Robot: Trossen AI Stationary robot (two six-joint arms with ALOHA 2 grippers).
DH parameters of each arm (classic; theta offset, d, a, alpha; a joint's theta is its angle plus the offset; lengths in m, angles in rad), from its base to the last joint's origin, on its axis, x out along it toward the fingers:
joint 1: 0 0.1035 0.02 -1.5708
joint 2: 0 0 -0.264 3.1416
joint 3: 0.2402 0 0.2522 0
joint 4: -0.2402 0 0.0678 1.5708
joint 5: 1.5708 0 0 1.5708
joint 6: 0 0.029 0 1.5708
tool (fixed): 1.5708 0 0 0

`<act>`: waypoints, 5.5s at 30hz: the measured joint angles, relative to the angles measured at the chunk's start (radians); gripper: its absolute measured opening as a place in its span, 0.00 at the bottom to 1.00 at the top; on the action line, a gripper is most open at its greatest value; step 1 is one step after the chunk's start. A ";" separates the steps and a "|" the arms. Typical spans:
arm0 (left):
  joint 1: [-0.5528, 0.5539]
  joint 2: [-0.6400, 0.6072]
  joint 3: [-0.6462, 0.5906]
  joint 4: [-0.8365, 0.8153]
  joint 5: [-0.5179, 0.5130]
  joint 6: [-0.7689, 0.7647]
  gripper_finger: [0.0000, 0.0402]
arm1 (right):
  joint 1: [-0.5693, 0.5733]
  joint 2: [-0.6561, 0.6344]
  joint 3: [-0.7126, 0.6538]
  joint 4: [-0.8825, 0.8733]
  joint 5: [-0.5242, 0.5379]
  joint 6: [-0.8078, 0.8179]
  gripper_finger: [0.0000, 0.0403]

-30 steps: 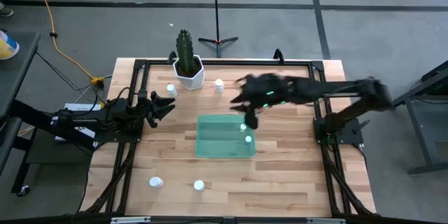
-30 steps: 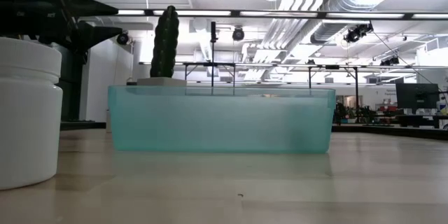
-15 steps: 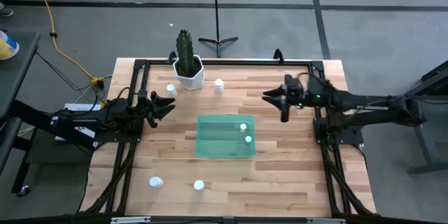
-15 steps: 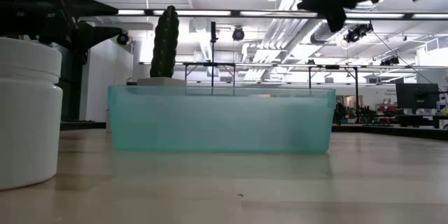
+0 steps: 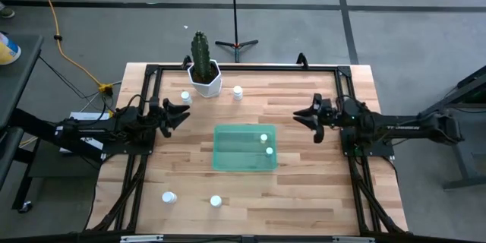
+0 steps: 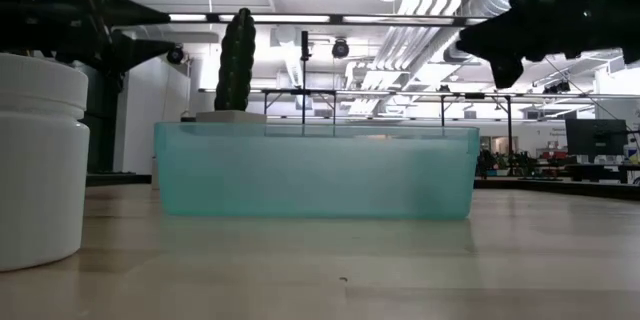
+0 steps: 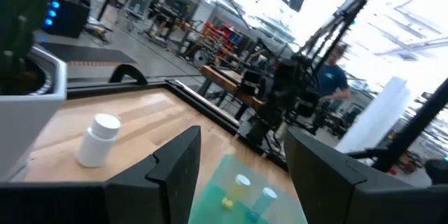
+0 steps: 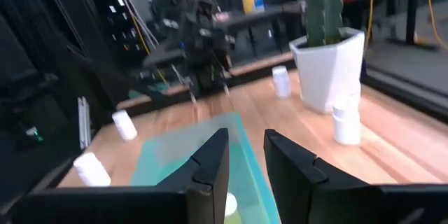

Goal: Pick and place pill bottles into a basket
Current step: Put the white pill bottle into the blue bin

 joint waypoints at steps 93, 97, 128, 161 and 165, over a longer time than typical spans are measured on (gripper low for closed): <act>-0.712 1.366 1.120 -1.125 0.612 -0.084 0.60 | 0.000 -0.462 -0.120 -0.212 0.258 -0.003 0.03; -0.761 1.415 1.120 -1.121 0.606 -0.106 0.60 | 0.000 -0.462 -0.120 -0.212 0.258 -0.003 0.03; -0.806 1.566 0.930 -0.983 0.551 -0.135 0.88 | 0.000 -0.462 -0.120 -0.219 0.258 -0.004 0.00; -0.819 1.578 0.927 -0.930 0.560 -0.079 0.75 | 0.000 -0.462 -0.120 -0.219 0.258 -0.003 0.00; -0.819 1.578 0.927 -0.931 0.556 -0.079 0.75 | 0.000 -0.462 -0.120 -0.219 0.258 -0.003 0.00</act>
